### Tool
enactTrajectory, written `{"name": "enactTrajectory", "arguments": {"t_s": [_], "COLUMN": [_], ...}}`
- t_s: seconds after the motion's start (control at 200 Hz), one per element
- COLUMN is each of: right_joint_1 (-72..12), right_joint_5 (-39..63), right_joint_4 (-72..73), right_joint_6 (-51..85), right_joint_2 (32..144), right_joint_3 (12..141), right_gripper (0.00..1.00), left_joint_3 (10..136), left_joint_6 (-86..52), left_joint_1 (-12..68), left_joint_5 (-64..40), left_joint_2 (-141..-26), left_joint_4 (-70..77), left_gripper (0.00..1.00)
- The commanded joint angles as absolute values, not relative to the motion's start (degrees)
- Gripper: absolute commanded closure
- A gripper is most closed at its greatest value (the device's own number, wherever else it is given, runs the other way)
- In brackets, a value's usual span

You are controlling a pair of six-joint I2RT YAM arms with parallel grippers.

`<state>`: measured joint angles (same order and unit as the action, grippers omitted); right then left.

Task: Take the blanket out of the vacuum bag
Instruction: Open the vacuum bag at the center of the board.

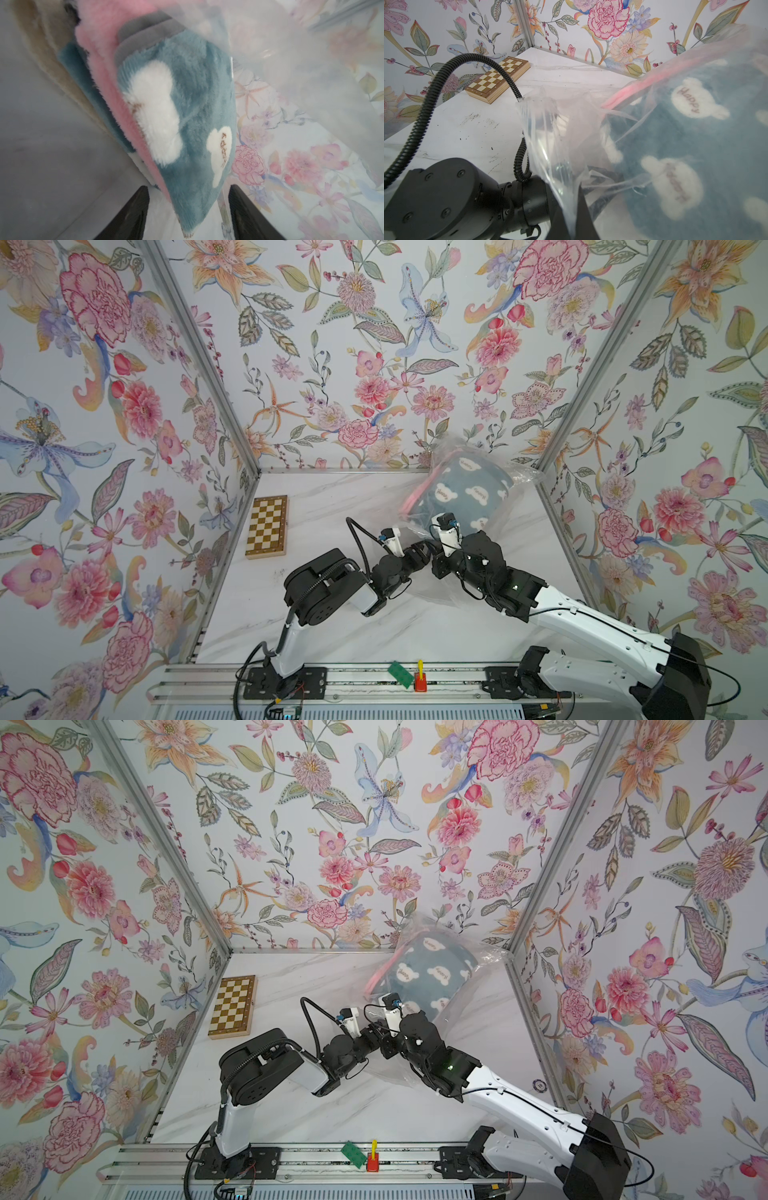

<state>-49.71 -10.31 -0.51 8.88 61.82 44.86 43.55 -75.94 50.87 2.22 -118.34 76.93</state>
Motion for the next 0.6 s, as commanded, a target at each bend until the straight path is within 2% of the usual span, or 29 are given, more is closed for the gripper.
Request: {"name": "enactTrajectory", "arguments": {"t_s": [0.0,0.385,0.596], "right_joint_1": [-49.68,-49.57,-49.5], "right_joint_5": [-8.26,-8.53,-8.61], "right_joint_4": [2.33,2.37,2.45], "right_joint_6": [10.01,10.27,10.28], "right_joint_2": [61.41,61.44,61.52], "right_joint_3": [44.44,43.86,43.86], "right_gripper": [1.0,1.0,1.0], "left_joint_3": [46.32,51.3,50.87], "left_joint_6": [-76.11,-76.6,-75.29], "left_joint_1": [50.16,49.51,49.67], "left_joint_5": [0.45,-1.11,-2.05], "left_joint_2": [-119.96,-122.82,-120.06], "left_joint_4": [75.56,74.08,75.07], "left_gripper": [0.36,0.38,0.44]}}
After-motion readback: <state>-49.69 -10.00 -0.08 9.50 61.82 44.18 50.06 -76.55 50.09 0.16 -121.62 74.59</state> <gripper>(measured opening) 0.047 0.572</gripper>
